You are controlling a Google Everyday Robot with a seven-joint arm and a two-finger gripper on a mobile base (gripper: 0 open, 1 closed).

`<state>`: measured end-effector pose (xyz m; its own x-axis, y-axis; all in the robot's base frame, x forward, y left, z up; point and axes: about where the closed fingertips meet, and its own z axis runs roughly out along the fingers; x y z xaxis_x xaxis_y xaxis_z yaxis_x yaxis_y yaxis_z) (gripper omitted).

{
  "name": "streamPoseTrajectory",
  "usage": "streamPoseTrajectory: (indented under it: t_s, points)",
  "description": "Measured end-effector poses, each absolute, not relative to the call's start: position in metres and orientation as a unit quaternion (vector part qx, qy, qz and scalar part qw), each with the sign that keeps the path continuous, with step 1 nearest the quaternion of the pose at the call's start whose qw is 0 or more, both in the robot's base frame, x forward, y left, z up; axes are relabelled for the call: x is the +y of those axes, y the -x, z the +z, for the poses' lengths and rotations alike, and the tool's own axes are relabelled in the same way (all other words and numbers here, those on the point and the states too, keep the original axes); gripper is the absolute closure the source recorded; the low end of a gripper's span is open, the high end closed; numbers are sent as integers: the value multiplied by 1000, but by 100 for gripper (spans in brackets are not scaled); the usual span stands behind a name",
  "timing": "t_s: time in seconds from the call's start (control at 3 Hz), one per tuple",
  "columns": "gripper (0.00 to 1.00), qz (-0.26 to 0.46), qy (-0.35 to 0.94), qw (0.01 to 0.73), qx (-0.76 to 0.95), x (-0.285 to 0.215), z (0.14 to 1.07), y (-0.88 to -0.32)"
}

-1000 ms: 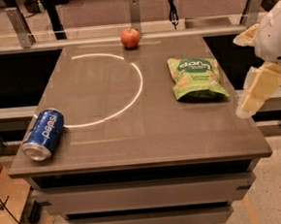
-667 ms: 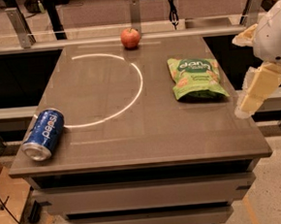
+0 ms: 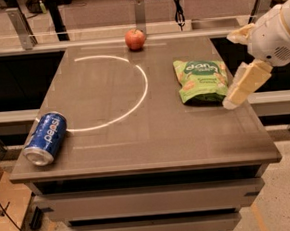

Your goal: Move green rice chip bag near pepsi can

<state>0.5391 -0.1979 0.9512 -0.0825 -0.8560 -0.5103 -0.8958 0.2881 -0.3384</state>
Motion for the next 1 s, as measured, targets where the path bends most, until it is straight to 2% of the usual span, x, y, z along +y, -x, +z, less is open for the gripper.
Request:
streamPoseTrajectory:
  t_s: [0.67,1.0]
  points:
    - [0,100,542,397,734,-204,914,-589]
    - [0,123,517,405,744,-204,890,-608]
